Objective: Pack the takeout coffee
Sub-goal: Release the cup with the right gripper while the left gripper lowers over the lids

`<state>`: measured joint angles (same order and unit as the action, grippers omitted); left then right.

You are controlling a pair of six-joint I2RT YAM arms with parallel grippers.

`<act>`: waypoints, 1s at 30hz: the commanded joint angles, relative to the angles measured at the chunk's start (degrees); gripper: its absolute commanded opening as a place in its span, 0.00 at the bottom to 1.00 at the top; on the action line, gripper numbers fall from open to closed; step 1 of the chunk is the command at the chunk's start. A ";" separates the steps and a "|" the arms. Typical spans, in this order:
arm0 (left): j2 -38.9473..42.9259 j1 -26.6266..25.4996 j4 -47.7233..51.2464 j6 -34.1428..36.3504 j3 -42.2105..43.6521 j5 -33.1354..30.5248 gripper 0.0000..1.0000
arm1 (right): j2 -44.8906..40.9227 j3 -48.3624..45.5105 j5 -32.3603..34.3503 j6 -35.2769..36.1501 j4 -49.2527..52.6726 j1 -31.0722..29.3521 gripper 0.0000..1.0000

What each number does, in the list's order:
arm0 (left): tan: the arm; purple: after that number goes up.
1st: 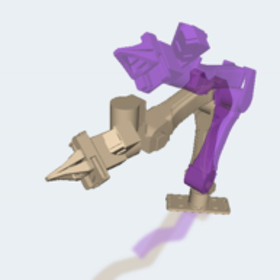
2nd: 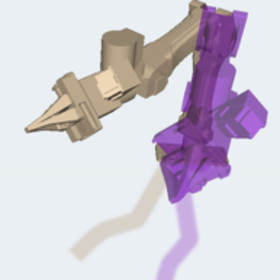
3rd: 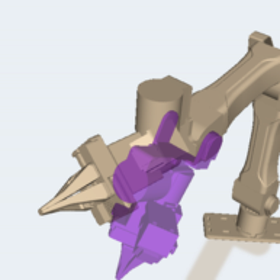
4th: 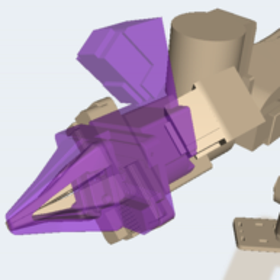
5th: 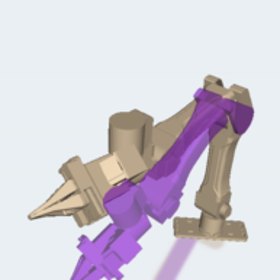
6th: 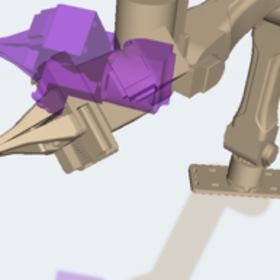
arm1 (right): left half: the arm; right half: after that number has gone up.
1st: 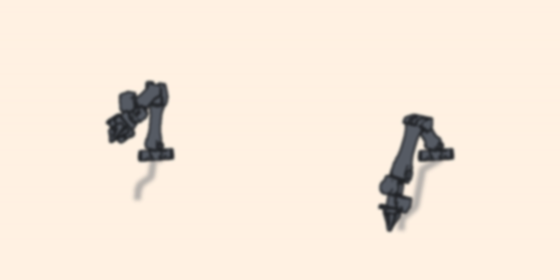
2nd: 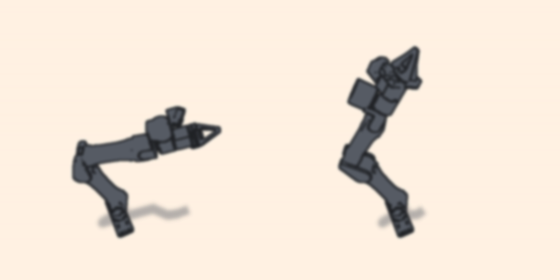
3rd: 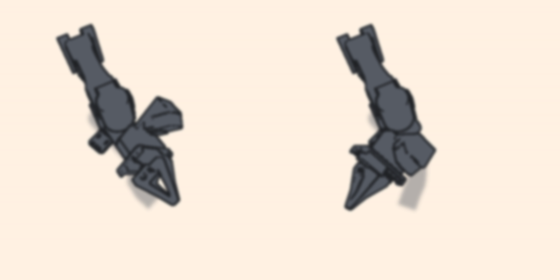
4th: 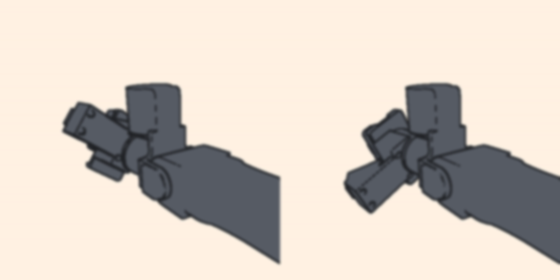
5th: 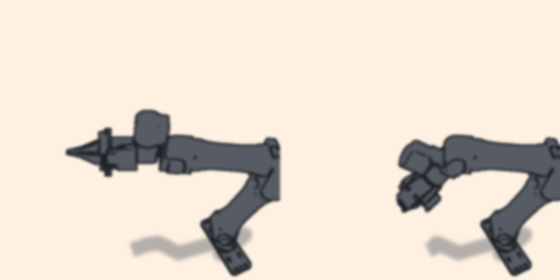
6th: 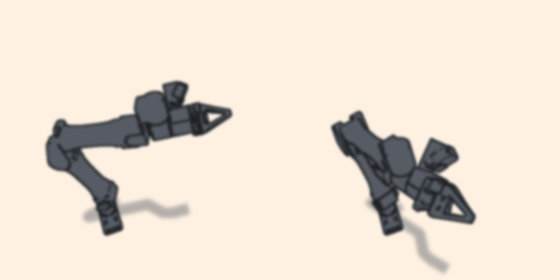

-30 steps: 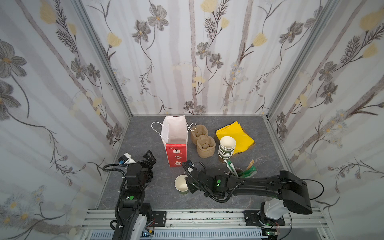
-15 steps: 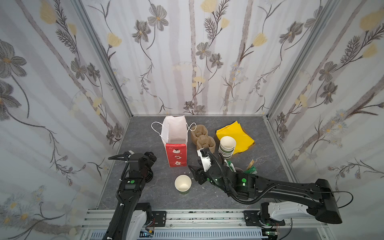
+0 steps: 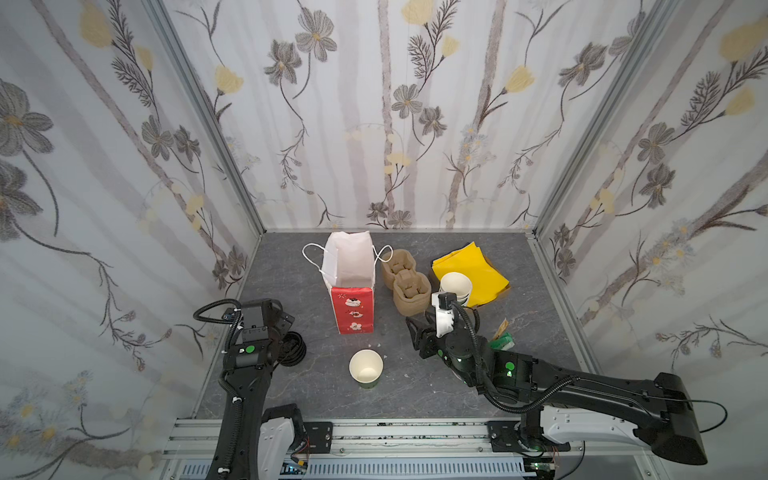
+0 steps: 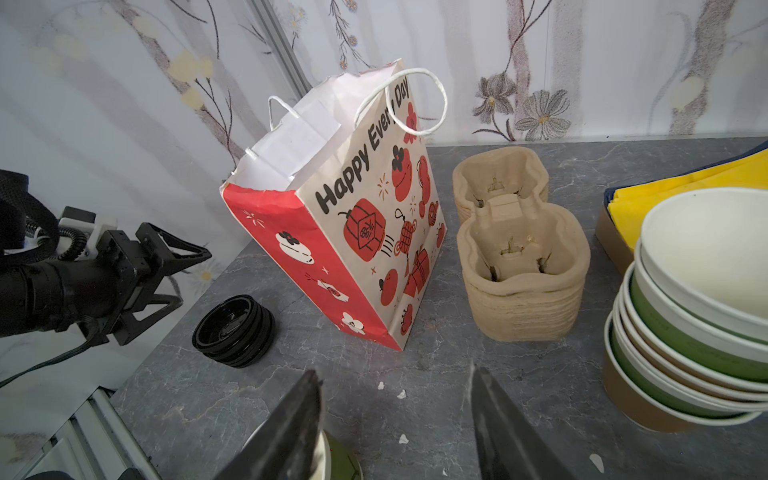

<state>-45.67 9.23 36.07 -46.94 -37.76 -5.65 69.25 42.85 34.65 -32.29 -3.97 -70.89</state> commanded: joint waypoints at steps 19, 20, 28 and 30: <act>-14.92 0.51 16.57 -8.57 -5.37 -10.88 0.64 | -7.92 -10.06 1.86 -5.32 -4.84 2.69 0.59; -15.29 0.51 16.56 -8.17 -5.31 -10.62 0.63 | -8.32 -10.23 1.97 -5.47 -4.80 2.74 0.59; -15.14 0.38 15.29 -4.74 -3.36 -8.08 0.59 | -8.86 -11.39 2.24 -5.06 -6.54 2.82 0.59; -15.45 0.35 14.54 -3.33 -3.39 -7.05 0.59 | -8.46 -11.21 1.83 -4.86 -6.99 2.87 0.59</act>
<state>-61.01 9.58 51.09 -52.36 -41.30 -13.50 60.38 31.57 36.34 -36.99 -8.38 -68.07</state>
